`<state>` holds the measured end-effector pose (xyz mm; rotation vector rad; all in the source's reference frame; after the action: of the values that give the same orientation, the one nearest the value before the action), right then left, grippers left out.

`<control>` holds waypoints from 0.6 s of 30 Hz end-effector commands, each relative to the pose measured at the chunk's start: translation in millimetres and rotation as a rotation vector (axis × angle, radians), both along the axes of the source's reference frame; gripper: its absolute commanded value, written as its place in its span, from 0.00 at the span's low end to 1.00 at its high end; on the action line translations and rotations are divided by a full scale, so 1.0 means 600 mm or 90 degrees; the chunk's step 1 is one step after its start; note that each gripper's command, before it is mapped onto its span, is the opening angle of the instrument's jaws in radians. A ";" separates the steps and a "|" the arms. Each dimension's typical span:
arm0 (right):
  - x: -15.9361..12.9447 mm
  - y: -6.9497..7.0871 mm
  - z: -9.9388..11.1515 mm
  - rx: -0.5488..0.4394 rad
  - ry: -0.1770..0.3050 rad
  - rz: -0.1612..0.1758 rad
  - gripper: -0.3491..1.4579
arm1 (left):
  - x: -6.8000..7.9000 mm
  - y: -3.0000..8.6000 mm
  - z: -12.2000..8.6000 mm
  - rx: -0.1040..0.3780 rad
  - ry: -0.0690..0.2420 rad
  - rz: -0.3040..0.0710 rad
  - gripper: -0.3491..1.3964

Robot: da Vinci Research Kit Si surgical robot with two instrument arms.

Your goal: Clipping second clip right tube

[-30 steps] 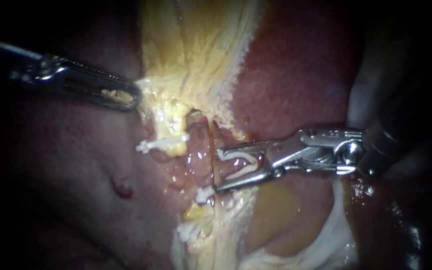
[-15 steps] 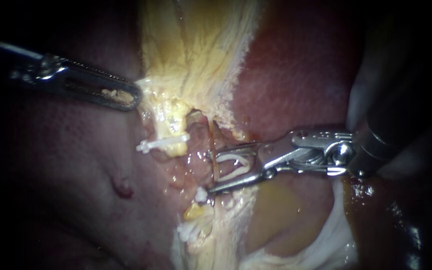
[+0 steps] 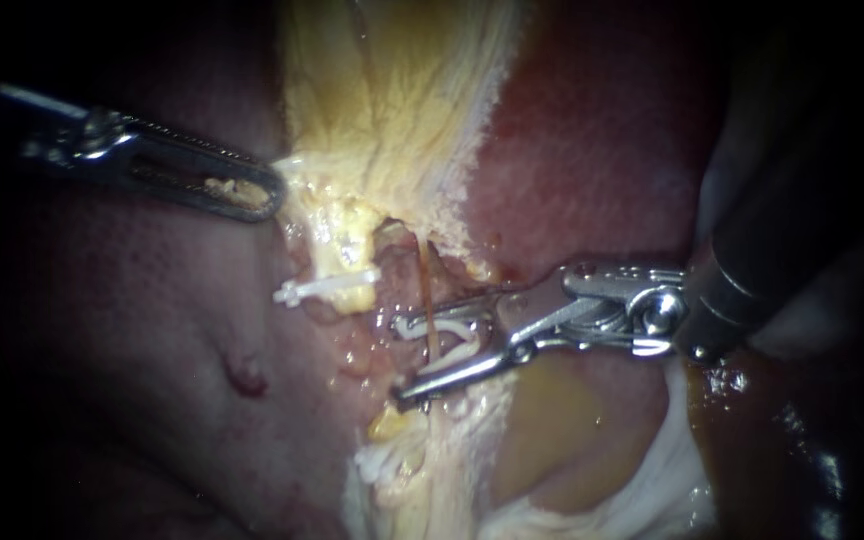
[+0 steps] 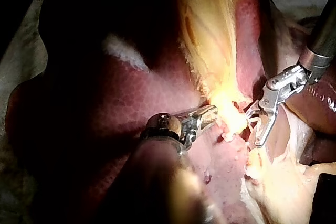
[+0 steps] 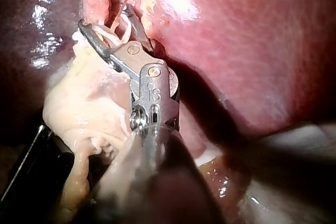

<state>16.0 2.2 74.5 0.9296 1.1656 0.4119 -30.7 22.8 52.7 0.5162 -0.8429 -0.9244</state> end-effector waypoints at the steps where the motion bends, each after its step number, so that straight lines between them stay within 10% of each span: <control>1: 0.0000 0.0001 -0.0004 0.000 0.003 0.002 0.47 | 0.0000 0.0000 0.0000 0.000 0.000 0.000 0.00; 18: 0.0009 -0.0016 -0.0070 0.051 0.081 0.010 0.47 | 0.0003 0.0001 0.0002 0.000 0.000 0.001 0.00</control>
<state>16.6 1.2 70.1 1.0320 1.2867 0.4204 -30.5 22.9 52.9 0.5167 -0.8426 -0.9236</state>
